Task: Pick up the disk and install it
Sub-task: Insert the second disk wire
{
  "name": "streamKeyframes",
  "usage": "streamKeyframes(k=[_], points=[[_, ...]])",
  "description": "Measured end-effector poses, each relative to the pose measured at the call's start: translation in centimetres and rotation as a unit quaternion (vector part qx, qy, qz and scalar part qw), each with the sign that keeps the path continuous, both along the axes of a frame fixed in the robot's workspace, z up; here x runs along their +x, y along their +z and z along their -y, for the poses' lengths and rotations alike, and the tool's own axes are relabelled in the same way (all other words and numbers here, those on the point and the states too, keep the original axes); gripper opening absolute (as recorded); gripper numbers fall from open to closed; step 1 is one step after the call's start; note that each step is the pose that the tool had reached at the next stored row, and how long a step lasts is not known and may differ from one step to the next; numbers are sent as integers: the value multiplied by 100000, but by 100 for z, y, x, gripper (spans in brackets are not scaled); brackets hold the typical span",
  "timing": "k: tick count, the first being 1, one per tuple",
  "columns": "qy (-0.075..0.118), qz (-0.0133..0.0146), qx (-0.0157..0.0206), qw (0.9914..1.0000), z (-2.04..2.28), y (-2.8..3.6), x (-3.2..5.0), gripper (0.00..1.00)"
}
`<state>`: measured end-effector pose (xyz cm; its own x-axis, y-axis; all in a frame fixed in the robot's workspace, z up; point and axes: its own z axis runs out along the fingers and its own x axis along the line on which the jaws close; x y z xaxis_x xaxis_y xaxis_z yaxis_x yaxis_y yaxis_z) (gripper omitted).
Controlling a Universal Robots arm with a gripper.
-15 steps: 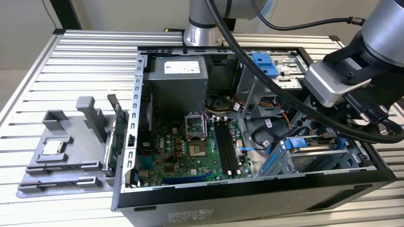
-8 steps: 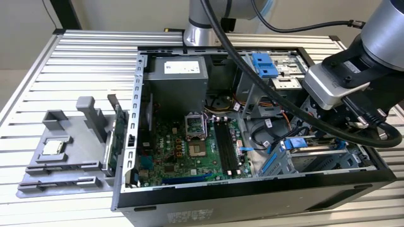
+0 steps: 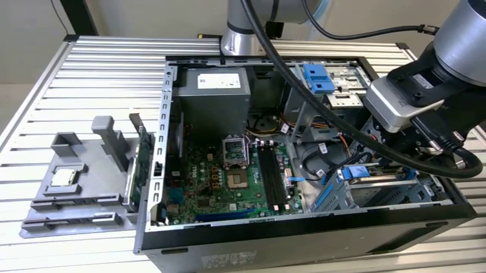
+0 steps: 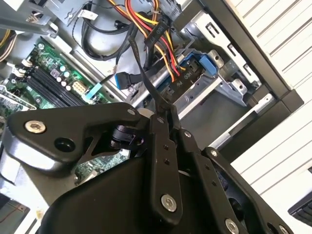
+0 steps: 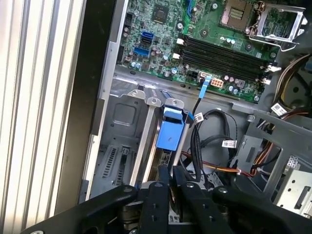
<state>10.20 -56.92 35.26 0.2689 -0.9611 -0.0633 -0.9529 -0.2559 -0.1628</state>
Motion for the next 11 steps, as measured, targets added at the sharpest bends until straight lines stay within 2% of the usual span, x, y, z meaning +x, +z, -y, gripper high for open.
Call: streamKeyframes(k=[6, 11], points=[[-1, 161, -11, 100000, 0, -23, -1, 0], [-1, 170, -9, 100000, 0, -30, 0, 0]])
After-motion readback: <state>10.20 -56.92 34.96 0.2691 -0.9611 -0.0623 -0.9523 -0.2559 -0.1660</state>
